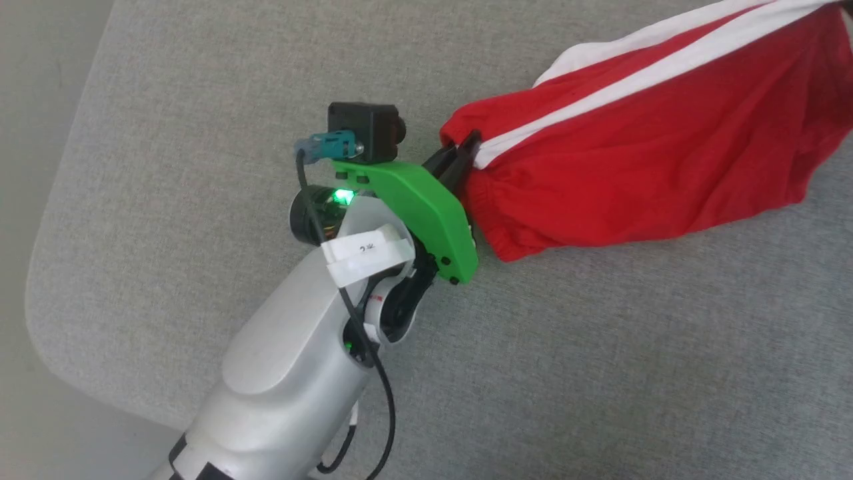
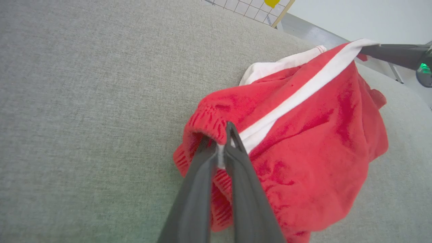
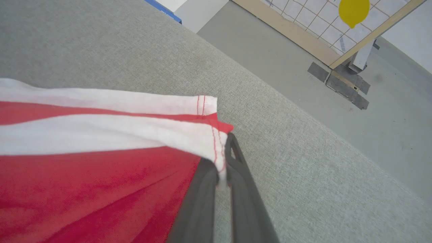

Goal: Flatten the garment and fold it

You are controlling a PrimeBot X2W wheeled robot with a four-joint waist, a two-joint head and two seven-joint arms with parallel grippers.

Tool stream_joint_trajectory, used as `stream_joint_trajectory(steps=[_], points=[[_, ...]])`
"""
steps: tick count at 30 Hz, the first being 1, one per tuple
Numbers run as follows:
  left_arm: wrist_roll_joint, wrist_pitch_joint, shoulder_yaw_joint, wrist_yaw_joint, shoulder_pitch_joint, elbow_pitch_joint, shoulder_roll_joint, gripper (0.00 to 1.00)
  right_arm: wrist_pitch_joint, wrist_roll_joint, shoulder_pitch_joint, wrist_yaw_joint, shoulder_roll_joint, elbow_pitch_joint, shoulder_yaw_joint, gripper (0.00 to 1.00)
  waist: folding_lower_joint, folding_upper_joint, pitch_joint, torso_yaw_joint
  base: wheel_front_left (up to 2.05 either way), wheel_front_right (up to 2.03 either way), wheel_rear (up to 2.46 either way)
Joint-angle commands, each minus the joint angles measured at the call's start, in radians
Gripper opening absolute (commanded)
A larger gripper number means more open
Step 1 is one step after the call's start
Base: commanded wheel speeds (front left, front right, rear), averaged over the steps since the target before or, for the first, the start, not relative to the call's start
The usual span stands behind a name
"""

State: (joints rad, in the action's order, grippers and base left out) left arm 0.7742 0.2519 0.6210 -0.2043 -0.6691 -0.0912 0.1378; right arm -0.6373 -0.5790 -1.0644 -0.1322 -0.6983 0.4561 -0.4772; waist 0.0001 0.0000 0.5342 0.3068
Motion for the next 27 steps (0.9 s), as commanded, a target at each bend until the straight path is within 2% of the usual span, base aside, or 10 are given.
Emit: stream_joint_trajectory(steps=[1, 11, 12, 13, 19, 27], points=[[-0.002, -0.008, -0.004, 0.004, -0.024, -0.007, -0.008, 0.0, 0.016, 0.008, -0.029, 0.002, -0.005, 0.016, -0.007, 0.0, -0.0001, 0.0, 0.013, 0.011, 0.0, 0.0, 0.0], [0.0, -0.028, 0.006, 0.015, -0.05, -0.042, -0.029, 0.0, 0.051, 0.004, -0.087, 0.002, -0.01, 0.095, -0.082, 0.0, -0.0001, 0.0, 0.03, 0.02, 0.0, 0.0, 0.0], [-0.003, -0.029, 0.008, 0.014, -0.05, -0.047, -0.027, 0.89, 0.055, 0.0, -0.088, 0.002, -0.007, 0.103, -0.088, 0.53, -0.0001, 0.0, 0.026, 0.019, 0.0, 0.0, 0.0], [-0.004, -0.028, 0.01, 0.014, -0.049, -0.053, -0.026, 1.0, 0.059, -0.002, -0.087, 0.002, -0.004, 0.11, -0.094, 1.0, -0.0001, 0.0, 0.021, 0.017, 0.0, 0.0, 0.0], [-0.005, -0.03, 0.008, 0.013, -0.036, -0.083, -0.006, 1.0, 0.115, -0.047, -0.073, 0.002, 0.014, 0.149, -0.115, 1.0, -0.0001, 0.0, -0.048, 0.004, 0.0, 0.0, 0.0], [0.003, -0.054, -0.014, 0.002, 0.017, -0.1, 0.036, 1.0, 0.257, -0.144, 0.012, 0.002, 0.044, 0.165, -0.108, 1.0, -0.0001, 0.0, -0.195, -0.023, 0.0, 0.0, 0.0]])
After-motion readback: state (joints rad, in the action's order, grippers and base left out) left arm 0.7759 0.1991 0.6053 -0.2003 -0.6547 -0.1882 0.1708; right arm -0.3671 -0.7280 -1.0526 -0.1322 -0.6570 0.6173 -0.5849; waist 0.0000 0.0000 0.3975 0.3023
